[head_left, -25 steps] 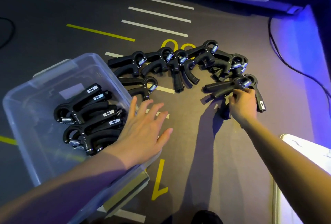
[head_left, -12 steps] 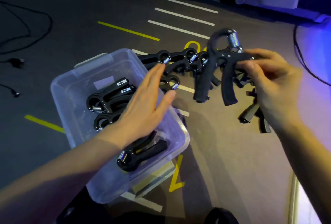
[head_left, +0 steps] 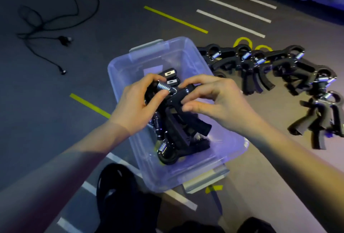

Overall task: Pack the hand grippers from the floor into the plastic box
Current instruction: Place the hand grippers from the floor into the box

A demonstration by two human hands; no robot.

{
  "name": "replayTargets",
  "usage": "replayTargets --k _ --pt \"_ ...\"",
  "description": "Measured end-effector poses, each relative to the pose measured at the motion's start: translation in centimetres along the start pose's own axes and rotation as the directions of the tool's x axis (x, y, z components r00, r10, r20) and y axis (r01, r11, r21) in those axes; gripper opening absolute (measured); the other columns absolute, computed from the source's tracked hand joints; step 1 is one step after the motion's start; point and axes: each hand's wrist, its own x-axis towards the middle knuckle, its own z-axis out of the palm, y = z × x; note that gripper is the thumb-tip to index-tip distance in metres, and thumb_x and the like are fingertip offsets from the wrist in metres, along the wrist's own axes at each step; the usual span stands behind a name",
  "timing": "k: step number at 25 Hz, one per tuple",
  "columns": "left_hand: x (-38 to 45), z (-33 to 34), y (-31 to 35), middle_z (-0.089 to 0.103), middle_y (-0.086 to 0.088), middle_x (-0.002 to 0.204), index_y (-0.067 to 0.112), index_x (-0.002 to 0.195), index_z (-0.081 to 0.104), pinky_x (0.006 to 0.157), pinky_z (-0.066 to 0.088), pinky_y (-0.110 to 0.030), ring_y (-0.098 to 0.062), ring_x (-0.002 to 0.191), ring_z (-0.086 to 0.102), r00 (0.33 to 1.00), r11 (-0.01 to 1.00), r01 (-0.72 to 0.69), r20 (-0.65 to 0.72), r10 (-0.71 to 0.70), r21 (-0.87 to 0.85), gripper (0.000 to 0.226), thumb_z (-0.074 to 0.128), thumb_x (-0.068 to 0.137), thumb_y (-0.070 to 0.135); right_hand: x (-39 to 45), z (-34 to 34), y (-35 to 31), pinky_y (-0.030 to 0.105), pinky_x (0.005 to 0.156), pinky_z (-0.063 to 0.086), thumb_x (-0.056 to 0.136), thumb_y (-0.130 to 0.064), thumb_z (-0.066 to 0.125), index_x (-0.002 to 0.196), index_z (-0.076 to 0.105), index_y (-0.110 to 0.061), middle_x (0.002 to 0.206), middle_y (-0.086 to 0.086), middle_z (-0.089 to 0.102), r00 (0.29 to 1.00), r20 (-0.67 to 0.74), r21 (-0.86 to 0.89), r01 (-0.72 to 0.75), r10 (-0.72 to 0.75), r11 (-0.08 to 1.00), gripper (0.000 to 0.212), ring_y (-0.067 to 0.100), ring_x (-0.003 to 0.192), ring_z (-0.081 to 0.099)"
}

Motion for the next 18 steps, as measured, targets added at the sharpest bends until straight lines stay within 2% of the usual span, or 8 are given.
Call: replayTargets --k 2,4,7,9,11,14,16,18 --pt "-0.6 -0.5 -0.8 0.062 0.011 0.076 0.019 0.093 0.058 0.065 0.044 -0.020 -0.002 0.069 0.057 0.999 0.999 0.035 0.016 -0.035 -0.004 0.023 0.053 0.083 0.039 0.2 1.5 0.4 0.033 0.090 0.052 0.069 -0.034 0.076 0.089 0.074 -0.018 0.113 -0.005 0.061 0.997 0.033 0.094 -0.066 0.063 0.993 0.026 0.010 0.099 0.064" --pt "-1.2 -0.3 -1.0 0.056 0.013 0.066 0.016 0.087 0.056 0.057 0.036 -0.020 0.000 0.059 0.051 1.000 0.998 0.025 0.000 -0.025 0.062 0.019 0.057 0.083 0.035 0.2 2.6 0.6 0.024 0.097 0.047 0.069 -0.031 0.075 0.102 0.070 -0.018 0.129 -0.002 0.053 0.995 0.044 0.118 -0.091 0.087 0.989 0.036 0.008 0.113 0.057" --pt "-1.7 0.0 -0.9 0.058 0.003 0.065 0.010 0.086 0.057 0.055 0.028 -0.021 -0.013 0.056 0.047 0.994 0.991 0.092 -0.068 -0.085 0.099 0.015 0.062 0.086 0.024 -0.7 3.8 1.3 0.016 0.102 0.038 0.076 -0.041 0.071 0.132 0.051 -0.023 0.152 0.001 0.027 0.995 0.095 -0.152 -0.010 0.025 0.988 0.062 0.007 0.130 0.040" --pt "-1.8 0.0 -0.9 0.061 0.001 0.066 0.011 0.085 0.058 0.056 0.029 -0.020 -0.017 0.060 0.051 0.980 0.982 0.171 -0.115 -0.161 0.084 0.014 0.063 0.086 0.023 -2.0 4.7 1.7 0.023 0.101 0.038 0.081 -0.046 0.067 0.144 0.029 -0.036 0.159 0.001 0.004 0.985 0.174 -0.350 0.052 0.010 0.935 0.074 0.012 0.135 0.034" --pt "-1.9 0.1 -0.8 0.059 0.006 0.066 0.013 0.085 0.058 0.057 0.029 -0.019 -0.014 0.061 0.051 0.968 0.971 0.227 -0.124 -0.217 0.075 0.014 0.062 0.087 0.025 -3.2 5.3 1.8 0.035 0.097 0.045 0.084 -0.048 0.063 0.144 0.014 -0.048 0.159 0.003 -0.010 0.971 0.239 -0.471 0.092 0.027 0.877 0.077 0.024 0.135 0.036" --pt "-1.8 0.4 -0.6 0.058 0.010 0.067 0.017 0.085 0.055 0.058 0.032 -0.021 -0.012 0.064 0.053 0.954 0.954 0.295 -0.080 -0.290 0.051 0.014 0.061 0.087 0.030 -3.3 5.8 1.7 0.039 0.092 0.048 0.084 -0.044 0.064 0.144 0.011 -0.051 0.158 0.008 -0.002 0.973 0.220 -0.570 0.066 0.075 0.819 0.081 0.031 0.131 0.039" --pt "-1.6 0.3 -0.6 0.065 0.004 0.072 0.017 0.085 0.055 0.064 0.042 -0.027 -0.015 0.071 0.059 0.947 0.947 0.322 -0.024 -0.322 0.013 0.016 0.060 0.088 0.033 -2.8 5.9 1.5 0.039 0.096 0.046 0.082 -0.037 0.067 0.145 0.016 -0.046 0.151 0.009 0.020 0.979 0.182 -0.573 0.033 0.088 0.819 0.081 0.029 0.129 0.037" --pt "-1.5 0.2 -0.8 0.066 0.001 0.072 0.016 0.085 0.056 0.066 0.045 -0.031 -0.016 0.071 0.059 0.959 0.956 0.279 0.026 -0.282 0.087 0.019 0.058 0.088 0.035 -2.4 5.5 1.4 0.033 0.096 0.042 0.081 -0.034 0.068 0.146 0.021 -0.042 0.135 0.005 0.038 0.970 0.219 -0.558 0.039 0.102 0.829 0.080 0.024 0.122 0.039"
